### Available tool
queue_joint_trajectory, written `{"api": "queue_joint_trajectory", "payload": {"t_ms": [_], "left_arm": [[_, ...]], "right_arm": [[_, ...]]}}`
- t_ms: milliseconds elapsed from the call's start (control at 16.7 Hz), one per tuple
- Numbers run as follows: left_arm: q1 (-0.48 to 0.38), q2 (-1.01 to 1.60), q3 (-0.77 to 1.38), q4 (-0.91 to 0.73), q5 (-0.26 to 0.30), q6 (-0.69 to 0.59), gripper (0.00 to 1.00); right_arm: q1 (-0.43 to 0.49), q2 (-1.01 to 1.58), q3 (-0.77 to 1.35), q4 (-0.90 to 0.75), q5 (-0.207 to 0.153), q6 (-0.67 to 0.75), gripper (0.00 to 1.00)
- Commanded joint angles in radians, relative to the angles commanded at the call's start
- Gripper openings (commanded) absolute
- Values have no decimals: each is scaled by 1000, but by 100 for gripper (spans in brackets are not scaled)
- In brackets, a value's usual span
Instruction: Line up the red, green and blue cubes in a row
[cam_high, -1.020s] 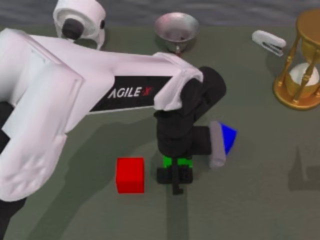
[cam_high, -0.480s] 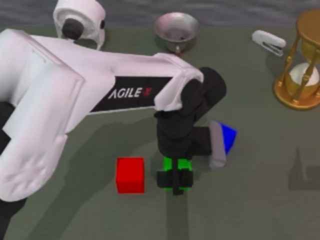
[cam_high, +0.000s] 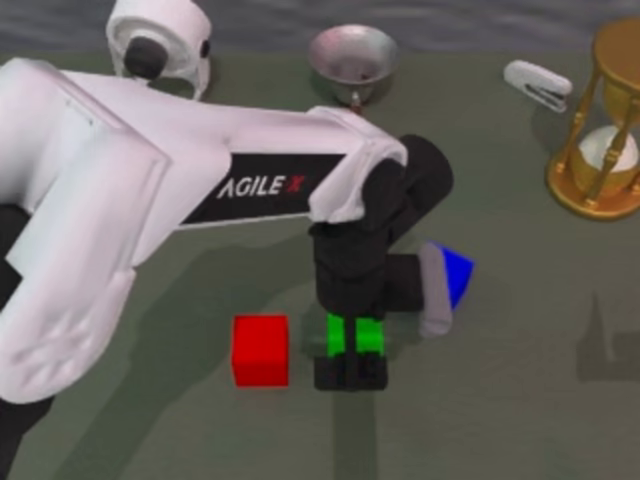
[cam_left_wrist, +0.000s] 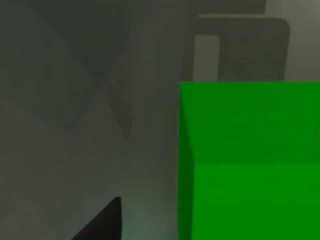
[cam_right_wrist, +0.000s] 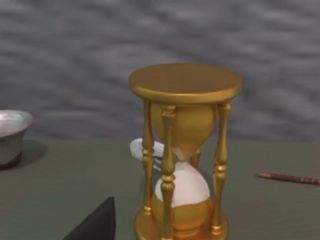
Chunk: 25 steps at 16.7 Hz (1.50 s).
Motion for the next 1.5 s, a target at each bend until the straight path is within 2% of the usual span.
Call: {"api": "queue_joint_trajectory", "payload": {"t_ms": [240, 600, 1020, 1260, 1500], "left_arm": [[1, -4, 16, -17, 0, 3, 100], [20, -71, 147, -222, -1, -1, 100], [22, -87, 148, -230, -1, -5, 100], [91, -231, 20, -147, -8, -56, 100], [222, -537, -228, 6, -16, -162, 100]], "right_arm": [[0, 0, 0, 0, 0, 0, 100], [0, 0, 0, 0, 0, 0, 100], [4, 10, 10, -7, -1, -3, 100], [47, 149, 147, -95, -3, -39, 100], [121, 449, 416, -262, -1, -107, 100]]}}
